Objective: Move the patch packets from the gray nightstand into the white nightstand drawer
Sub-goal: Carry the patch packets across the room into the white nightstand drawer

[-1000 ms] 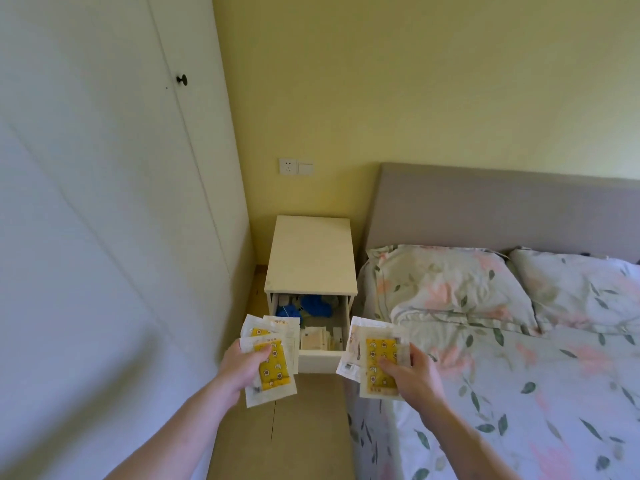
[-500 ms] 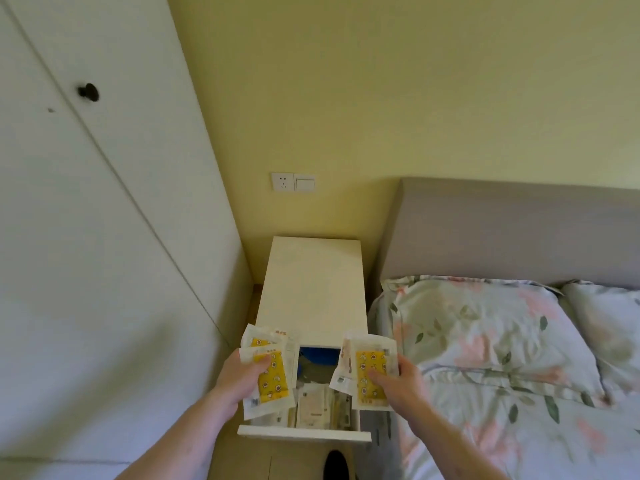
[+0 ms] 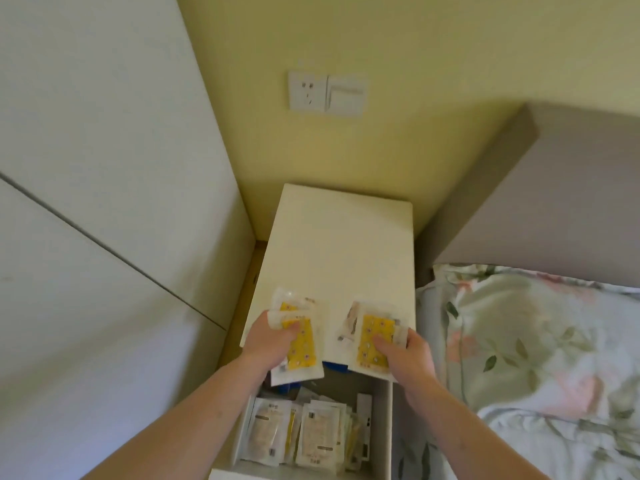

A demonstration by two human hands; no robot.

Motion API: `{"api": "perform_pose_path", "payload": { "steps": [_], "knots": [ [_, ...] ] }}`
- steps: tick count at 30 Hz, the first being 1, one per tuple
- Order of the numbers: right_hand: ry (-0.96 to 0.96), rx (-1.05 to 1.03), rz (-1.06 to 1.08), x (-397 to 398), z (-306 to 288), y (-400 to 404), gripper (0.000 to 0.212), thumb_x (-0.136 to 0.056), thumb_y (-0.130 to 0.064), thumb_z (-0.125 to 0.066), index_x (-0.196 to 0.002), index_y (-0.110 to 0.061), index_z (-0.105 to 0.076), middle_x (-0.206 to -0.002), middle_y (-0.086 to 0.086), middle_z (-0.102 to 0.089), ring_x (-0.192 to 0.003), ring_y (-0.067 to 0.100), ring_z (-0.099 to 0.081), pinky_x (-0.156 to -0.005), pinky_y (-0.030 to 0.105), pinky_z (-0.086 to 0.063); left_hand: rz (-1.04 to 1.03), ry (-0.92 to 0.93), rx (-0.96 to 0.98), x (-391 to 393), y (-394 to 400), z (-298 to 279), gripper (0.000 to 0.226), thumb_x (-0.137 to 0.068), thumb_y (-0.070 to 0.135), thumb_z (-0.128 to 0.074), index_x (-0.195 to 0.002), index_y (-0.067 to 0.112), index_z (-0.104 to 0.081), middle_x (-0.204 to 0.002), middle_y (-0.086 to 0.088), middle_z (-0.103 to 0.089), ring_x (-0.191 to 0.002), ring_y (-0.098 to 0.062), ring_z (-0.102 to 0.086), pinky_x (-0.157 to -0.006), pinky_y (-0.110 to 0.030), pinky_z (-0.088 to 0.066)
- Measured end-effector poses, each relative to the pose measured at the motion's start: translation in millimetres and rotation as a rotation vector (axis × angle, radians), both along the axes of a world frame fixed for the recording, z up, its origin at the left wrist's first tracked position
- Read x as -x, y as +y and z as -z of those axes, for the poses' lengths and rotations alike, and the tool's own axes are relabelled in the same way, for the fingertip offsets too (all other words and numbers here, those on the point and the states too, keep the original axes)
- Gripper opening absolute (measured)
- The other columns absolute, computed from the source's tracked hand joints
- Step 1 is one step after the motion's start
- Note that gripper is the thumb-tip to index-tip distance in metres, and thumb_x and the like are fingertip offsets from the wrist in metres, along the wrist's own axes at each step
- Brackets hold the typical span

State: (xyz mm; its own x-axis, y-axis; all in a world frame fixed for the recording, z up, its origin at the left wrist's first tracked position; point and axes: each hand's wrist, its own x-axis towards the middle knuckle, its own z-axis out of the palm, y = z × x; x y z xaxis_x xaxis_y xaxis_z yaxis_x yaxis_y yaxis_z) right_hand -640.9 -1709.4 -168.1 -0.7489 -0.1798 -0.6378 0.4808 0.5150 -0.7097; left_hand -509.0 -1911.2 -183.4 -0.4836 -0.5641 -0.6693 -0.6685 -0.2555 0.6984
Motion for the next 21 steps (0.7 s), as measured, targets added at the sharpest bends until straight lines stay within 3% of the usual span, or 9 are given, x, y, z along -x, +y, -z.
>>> {"api": "perform_pose_path", "payload": {
  "steps": [3, 6, 8, 10, 12, 14, 16, 19, 21],
  "knots": [
    [-0.01, -0.007, 0.03, 12, 57, -22, 0.019, -0.096, -0.027, -0.07, -0.115, -0.027, -0.065, -0.102, -0.005, -0.072, -0.094, 0.018, -0.069, -0.081, 0.038, -0.059, 0.024, -0.014, 0.035, 24, -12, 44, 0.007, -0.098, 0.037, -0.063, -0.104, 0.035, -0.06, -0.107, 0.006, -0.069, -0.1, -0.019, -0.067, -0.089, -0.039, -0.055],
    [0.018, -0.068, 0.041, 12, 93, -28, 0.011, -0.101, -0.027, -0.061, -0.112, -0.026, -0.064, -0.096, -0.006, -0.069, -0.088, 0.016, -0.066, -0.074, 0.033, -0.054, 0.113, -0.054, 0.163, 36, -18, 74, 0.021, -0.102, 0.039, -0.054, -0.114, 0.026, -0.064, -0.107, 0.002, -0.069, -0.094, -0.018, -0.066, -0.079, -0.033, -0.051],
    [0.041, -0.126, 0.038, 8, 102, -26, 0.011, -0.103, -0.03, -0.054, -0.108, -0.025, -0.063, -0.093, -0.006, -0.067, -0.084, 0.014, -0.063, -0.069, 0.031, -0.05, 0.154, -0.062, 0.283, 37, -17, 88, 0.033, -0.105, 0.04, -0.046, -0.127, 0.019, -0.06, -0.114, -0.002, -0.067, -0.107, -0.024, -0.065, -0.088, -0.037, -0.051],
    [0.083, -0.188, 0.009, 2, 104, -21, 0.018, -0.104, -0.032, -0.051, -0.101, -0.021, -0.064, -0.092, -0.002, -0.068, -0.08, 0.016, -0.063, -0.064, 0.029, -0.049, 0.169, -0.021, 0.41, 30, -17, 98, 0.048, -0.108, 0.042, -0.037, -0.149, 0.018, -0.044, -0.137, -0.004, -0.061, -0.128, -0.027, -0.057, -0.106, -0.04, -0.046],
    [0.137, -0.219, -0.026, -6, 100, -14, 0.023, -0.104, -0.029, -0.051, -0.095, -0.014, -0.065, -0.087, 0.003, -0.068, -0.072, 0.015, -0.062, -0.055, 0.026, -0.045, 0.186, 0.042, 0.516, 23, -22, 106, 0.054, -0.108, 0.046, -0.028, -0.158, 0.027, -0.027, -0.15, 0.0, -0.051, -0.132, -0.023, -0.054, -0.109, -0.041, -0.048],
    [0.151, -0.201, -0.011, -14, 94, -8, 0.022, -0.104, -0.029, -0.052, -0.094, -0.015, -0.065, -0.088, 0.002, -0.068, -0.071, 0.014, -0.062, -0.053, 0.026, -0.046, 0.244, 0.044, 0.625, 18, -30, 113, 0.054, -0.108, 0.048, -0.022, -0.16, 0.031, -0.022, -0.157, 0.005, -0.042, -0.137, -0.018, -0.048, -0.111, -0.035, -0.045],
    [0.115, -0.152, 0.047, -25, 87, -3, 0.017, -0.103, -0.034, -0.055, -0.097, -0.024, -0.067, -0.093, -0.002, -0.072, -0.079, 0.016, -0.067, -0.059, 0.028, -0.051, 0.299, -0.002, 0.727, 15, -35, 116, 0.053, -0.109, 0.044, -0.023, -0.16, 0.031, -0.023, -0.164, 0.005, -0.029, -0.146, -0.016, -0.034, -0.115, -0.031, -0.033],
    [0.042, -0.076, 0.101, -44, 81, 6, 0.008, -0.1, -0.035, -0.062, -0.102, -0.032, -0.069, -0.094, -0.012, -0.075, -0.086, 0.009, -0.072, -0.062, 0.022, -0.051, 0.296, -0.047, 0.852, 10, -32, 110, 0.056, -0.105, 0.045, -0.04, -0.158, 0.027, -0.027, -0.163, -0.002, -0.022, -0.142, -0.022, -0.032, -0.109, -0.036, -0.038],
    [-0.001, -0.048, 0.088, -57, 82, 13, 0.007, -0.098, -0.034, -0.066, -0.101, -0.032, -0.072, -0.091, -0.013, -0.078, -0.086, 0.005, -0.074, -0.066, 0.021, -0.053, 0.481, -0.019, 0.959, 5, -25, 108, 0.063, -0.099, 0.048, -0.053, -0.154, 0.027, -0.031, -0.16, -0.001, -0.026, -0.143, -0.023, -0.03, -0.113, -0.04, -0.035]
  ]
}}
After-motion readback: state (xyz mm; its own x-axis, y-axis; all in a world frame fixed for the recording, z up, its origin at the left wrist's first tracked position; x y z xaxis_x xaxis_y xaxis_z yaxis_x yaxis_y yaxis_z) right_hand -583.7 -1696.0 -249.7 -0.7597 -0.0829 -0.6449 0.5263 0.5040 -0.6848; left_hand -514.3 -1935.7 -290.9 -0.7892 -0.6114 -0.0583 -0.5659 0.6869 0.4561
